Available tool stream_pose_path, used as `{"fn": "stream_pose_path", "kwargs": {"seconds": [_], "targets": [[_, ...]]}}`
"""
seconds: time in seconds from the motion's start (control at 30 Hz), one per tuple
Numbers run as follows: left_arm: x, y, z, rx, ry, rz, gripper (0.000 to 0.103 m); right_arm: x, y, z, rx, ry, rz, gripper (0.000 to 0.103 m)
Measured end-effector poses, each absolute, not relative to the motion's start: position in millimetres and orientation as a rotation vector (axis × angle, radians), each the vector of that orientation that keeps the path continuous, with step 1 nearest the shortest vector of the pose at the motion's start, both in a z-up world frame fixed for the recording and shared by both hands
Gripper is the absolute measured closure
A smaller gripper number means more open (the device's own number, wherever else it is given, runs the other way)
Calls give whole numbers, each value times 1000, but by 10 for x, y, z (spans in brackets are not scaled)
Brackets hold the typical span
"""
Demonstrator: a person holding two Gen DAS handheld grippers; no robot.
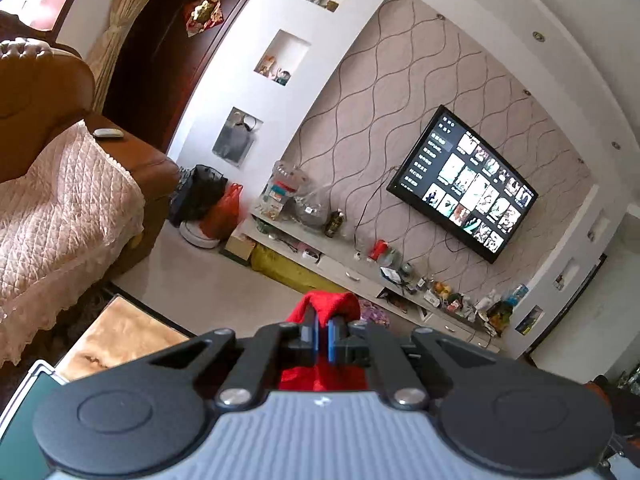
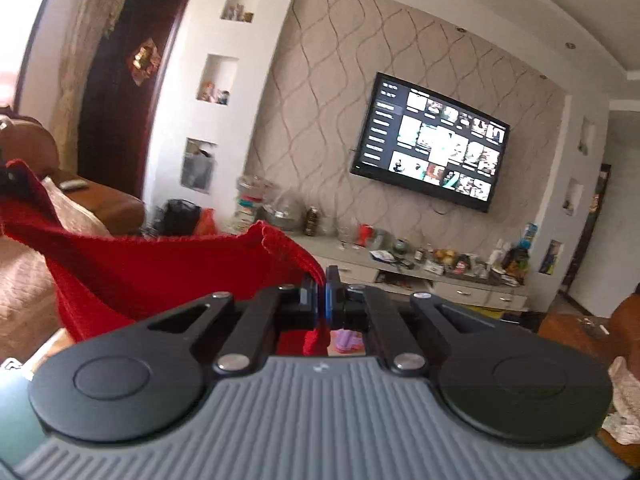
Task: Fold clothes
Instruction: 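Lift the shirt up off the table with both grippers, then lower the red shirt flat onto the table and open both grippers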
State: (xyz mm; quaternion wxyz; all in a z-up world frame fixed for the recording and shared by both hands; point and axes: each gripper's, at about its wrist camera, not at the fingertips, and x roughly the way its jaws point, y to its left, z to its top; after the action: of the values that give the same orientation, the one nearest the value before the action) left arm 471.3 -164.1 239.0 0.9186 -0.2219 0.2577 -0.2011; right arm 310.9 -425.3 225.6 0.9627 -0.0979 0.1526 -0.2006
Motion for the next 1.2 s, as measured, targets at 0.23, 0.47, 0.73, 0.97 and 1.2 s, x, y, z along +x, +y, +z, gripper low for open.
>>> {"fn": "stream_pose_path", "kwargs": {"seconds": [0.23, 0.47, 0.73, 0.97, 1.2], "targets": [[3988, -1464, 1827, -364, 576, -444, 99, 2485, -4242, 1792, -251, 405, -308, 98], [3067, -1124, 683, -286, 799, -435, 99, 1615, -3888, 716, -294, 604, -138, 98], [2219, -702, -858, -338, 1027, -351, 99, 696, -3475, -641, -185, 859, -25, 98], [1755, -605, -1500, -294, 1157, -327, 99, 250, -3163, -1294, -124, 958, -12, 98], [1579, -743, -1596, -223, 1191, -325, 95, 67, -3225, -1541, -93, 989, -101, 98]]}}
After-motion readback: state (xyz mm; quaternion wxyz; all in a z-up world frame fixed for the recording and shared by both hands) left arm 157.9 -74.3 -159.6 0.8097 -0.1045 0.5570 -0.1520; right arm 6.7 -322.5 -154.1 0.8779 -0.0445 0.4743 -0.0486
